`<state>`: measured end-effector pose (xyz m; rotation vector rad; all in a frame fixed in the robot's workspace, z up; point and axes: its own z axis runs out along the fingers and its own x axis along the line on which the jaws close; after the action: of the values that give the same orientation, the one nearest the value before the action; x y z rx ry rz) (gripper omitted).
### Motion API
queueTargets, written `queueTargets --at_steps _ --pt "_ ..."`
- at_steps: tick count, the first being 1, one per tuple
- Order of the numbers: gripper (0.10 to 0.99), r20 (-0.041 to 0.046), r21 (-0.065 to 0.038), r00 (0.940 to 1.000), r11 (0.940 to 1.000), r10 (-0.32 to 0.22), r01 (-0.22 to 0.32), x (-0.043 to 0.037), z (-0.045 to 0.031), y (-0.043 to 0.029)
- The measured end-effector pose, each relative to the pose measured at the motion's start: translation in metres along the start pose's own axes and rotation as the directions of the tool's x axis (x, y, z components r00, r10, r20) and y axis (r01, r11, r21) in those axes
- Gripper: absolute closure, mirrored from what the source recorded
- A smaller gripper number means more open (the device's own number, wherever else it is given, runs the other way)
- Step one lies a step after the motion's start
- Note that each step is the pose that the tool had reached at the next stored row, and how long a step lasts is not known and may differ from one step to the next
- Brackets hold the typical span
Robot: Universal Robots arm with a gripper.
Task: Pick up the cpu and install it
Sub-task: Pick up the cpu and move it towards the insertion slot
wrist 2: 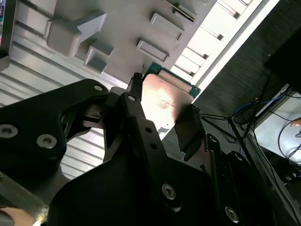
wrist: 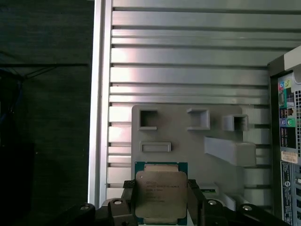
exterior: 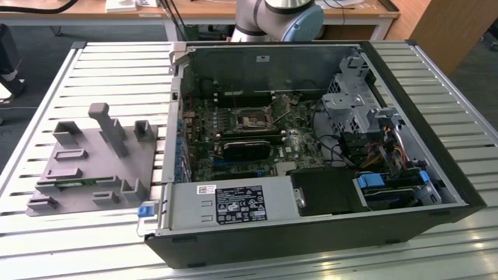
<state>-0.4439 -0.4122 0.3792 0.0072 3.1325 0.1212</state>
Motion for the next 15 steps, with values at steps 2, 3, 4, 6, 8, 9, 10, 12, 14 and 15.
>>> queueTargets --at_steps 2,3,4,6,8,9,10,12,14,15 --pt "0.557 0.0000 0.000 1.0000 1.0000 0.000 0.000 -0.0001 -0.0068 0.0008" --pt "0.557 0.0000 0.000 1.0000 1.0000 0.000 0.000 -0.0001 -0.0109 0.0011" --pt "0.557 0.0000 0.000 1.0000 1.0000 0.000 0.000 -0.0002 -0.0147 0.0015" --pt "0.557 0.0000 0.000 1.0000 1.0000 0.000 0.000 -0.0002 -0.0222 0.0024" --pt "0.557 0.0000 0.000 1.0000 1.0000 0.000 0.000 -0.0002 -0.0294 0.0032" --pt "0.557 -0.0002 0.000 1.0000 1.0000 0.000 0.000 -0.0002 -0.0335 0.0037" --pt "0.557 0.0000 0.000 1.0000 1.0000 0.000 0.000 -0.0003 -0.0362 0.0040" --pt "0.557 0.0002 0.000 1.0000 1.0000 0.000 0.000 -0.0016 -0.0381 0.0043" --pt "0.557 0.0000 0.000 1.0000 1.0000 0.000 0.000 -0.0051 -0.0382 0.0044" --pt "0.557 0.0000 0.000 1.0000 1.0000 0.000 0.000 -0.0081 -0.0381 0.0044"
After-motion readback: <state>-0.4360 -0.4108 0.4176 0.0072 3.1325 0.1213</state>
